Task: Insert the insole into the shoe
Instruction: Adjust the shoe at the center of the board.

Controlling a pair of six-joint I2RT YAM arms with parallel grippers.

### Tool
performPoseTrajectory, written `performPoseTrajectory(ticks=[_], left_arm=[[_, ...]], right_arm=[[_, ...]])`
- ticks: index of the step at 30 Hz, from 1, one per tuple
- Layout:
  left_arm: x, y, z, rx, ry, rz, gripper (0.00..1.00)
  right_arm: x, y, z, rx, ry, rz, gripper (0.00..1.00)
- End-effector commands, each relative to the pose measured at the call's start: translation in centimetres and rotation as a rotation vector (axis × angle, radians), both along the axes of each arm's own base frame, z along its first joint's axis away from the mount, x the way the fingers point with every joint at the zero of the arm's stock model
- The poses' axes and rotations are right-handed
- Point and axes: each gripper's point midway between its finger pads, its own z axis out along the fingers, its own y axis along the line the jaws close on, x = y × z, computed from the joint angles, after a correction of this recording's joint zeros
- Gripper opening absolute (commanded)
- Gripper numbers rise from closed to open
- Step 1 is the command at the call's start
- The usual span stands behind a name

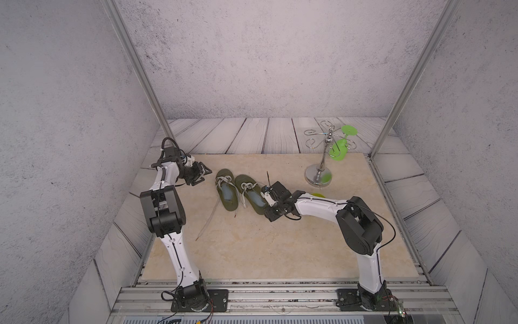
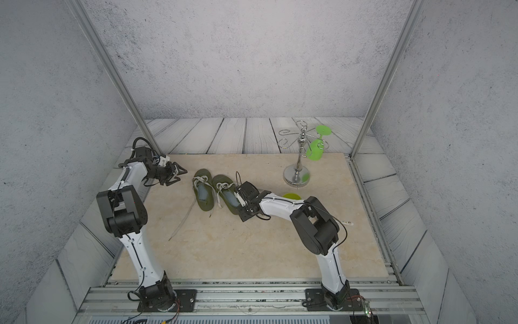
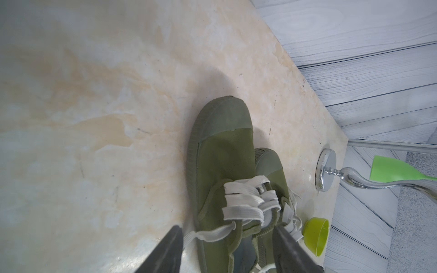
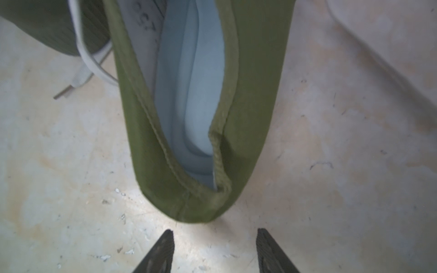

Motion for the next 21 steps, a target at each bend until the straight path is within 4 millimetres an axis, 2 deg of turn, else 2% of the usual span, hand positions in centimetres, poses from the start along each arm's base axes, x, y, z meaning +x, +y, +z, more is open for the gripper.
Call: performPoseTrajectory(ticks=[1, 2, 3, 4, 5, 12, 21], left_arm=[[0.5, -0.3, -1.2, -0.038, 0.021, -0.01, 0.65], [0.7, -0.6, -1.4, -0.045, 0.022, -0.014, 0.68], [0.8, -0.8, -1.6, -0.049, 0.023, -0.018, 0.76], [0.8, -1.0, -1.9, -0.051, 0.027, -0.024, 0.97], [0.9, -1.4, -2.1, -0.055, 0.03, -0.03, 0.99], [1.3, -2.7, -3.0, -0.066, 0.033, -0.057, 0.99], [1.2, -5.5, -3.5, -0.1, 0.042, -0.105, 0.99]], right_arm=[[1.4, 1.0, -1.2, -0.001, -0.045, 0.013, 0.58], [1.7, 1.2, -1.3, 0.0, -0.049, 0.014, 0.58], [1.9, 1.5, -1.3, 0.0, -0.049, 0.017, 0.58], [2.1, 1.7, -1.5, -0.004, -0.045, 0.017, 0.57], [2.3, 2.0, -1.6, 0.0, -0.042, 0.02, 0.57], [3.3, 3.2, -1.2, 0.023, -0.052, 0.018, 0.57], [4.2, 6.0, -0.8, 0.084, -0.03, 0.064, 0.57]])
